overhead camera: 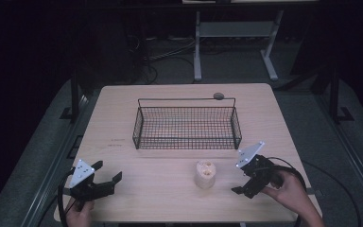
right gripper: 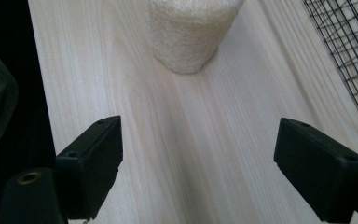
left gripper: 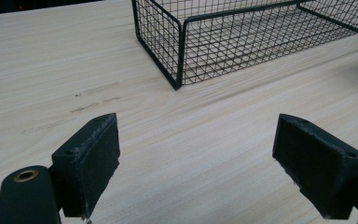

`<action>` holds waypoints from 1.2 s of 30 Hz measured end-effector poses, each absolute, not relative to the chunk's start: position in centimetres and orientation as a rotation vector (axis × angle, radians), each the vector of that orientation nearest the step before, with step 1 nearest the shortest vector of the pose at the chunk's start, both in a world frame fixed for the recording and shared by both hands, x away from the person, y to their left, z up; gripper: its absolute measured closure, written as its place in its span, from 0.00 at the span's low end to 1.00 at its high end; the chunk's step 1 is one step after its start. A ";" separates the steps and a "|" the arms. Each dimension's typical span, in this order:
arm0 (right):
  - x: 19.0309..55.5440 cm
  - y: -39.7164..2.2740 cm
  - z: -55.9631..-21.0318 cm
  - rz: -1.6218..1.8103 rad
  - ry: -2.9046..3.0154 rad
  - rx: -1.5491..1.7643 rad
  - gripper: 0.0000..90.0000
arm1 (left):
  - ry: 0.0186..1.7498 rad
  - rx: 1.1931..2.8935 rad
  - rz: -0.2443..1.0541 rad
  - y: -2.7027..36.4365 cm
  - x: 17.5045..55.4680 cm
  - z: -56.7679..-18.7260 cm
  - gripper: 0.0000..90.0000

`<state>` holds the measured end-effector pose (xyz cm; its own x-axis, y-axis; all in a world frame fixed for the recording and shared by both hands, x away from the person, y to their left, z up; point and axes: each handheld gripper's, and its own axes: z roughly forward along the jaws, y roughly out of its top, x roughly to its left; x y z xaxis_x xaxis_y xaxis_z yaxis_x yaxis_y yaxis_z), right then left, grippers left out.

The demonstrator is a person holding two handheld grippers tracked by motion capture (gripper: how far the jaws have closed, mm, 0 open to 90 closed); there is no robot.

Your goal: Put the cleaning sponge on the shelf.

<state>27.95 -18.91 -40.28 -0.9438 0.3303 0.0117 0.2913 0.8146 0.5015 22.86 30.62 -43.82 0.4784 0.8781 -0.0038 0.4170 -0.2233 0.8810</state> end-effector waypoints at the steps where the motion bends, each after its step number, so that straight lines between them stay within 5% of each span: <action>1: 28.0 -18.8 -40.2 0.788 2.921 0.491 0.17 | 1.091 1.831 0.647 30.7 22.9 -43.8 0.15; 36: 29.6 -14.5 -37.6 0.756 2.967 0.346 0.17 | 1.087 1.825 0.646 30.6 22.8 -43.7 0.15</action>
<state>29.63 -14.53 -37.64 -0.9729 0.2310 -0.0025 0.2016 0.8544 0.4790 22.76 30.61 -43.73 0.4794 0.8776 -0.0061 0.4139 -0.2200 0.8833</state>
